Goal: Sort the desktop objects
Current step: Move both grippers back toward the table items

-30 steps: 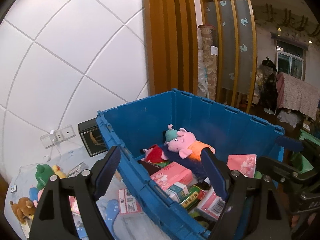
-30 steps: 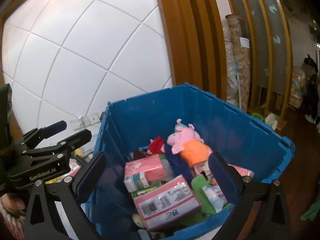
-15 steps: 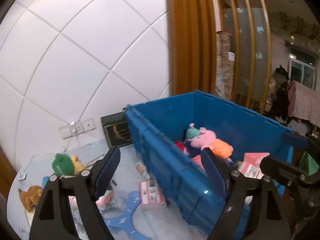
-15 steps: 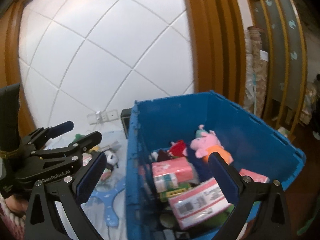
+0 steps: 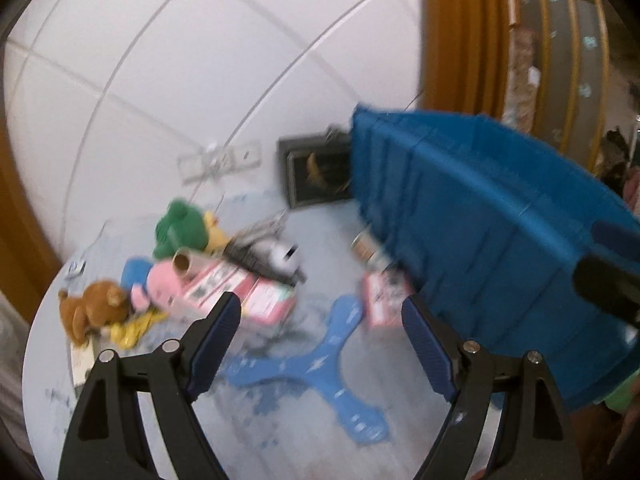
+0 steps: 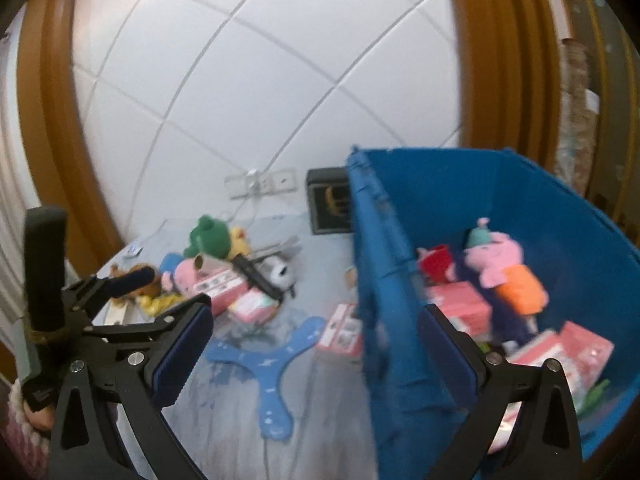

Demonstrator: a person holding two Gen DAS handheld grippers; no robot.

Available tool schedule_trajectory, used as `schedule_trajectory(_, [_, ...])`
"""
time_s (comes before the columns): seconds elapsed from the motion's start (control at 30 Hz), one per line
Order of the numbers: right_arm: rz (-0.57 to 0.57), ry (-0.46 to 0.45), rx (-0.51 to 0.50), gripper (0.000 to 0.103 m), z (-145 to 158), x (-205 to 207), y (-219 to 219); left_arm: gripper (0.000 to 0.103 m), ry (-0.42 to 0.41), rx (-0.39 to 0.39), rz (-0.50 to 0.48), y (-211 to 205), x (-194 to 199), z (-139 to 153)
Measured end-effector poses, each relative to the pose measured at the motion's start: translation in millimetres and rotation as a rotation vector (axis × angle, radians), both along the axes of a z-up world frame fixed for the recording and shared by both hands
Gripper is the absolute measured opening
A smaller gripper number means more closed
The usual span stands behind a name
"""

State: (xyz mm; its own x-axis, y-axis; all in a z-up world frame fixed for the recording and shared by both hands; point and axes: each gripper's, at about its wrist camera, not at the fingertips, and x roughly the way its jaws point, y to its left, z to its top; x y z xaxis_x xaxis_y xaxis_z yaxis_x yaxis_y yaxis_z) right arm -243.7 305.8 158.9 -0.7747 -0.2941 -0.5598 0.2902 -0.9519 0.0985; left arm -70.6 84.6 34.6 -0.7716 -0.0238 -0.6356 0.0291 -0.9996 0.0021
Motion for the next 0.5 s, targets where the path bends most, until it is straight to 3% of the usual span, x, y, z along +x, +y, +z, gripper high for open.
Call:
schedule_trajectory(0.3, [0.080,-0.023,0.103,0.103,-48.7,-14.5,-56.5,0.083,-0.204,-0.009,0.126,-68.0,-5.6,-83.9])
schedule_trajectory(0.5, [0.131,-0.090,0.091,0.103,-74.2,-34.4,-81.1,0.083,-0.302,0.022,0.199,-107.5,-7.5,-123.8])
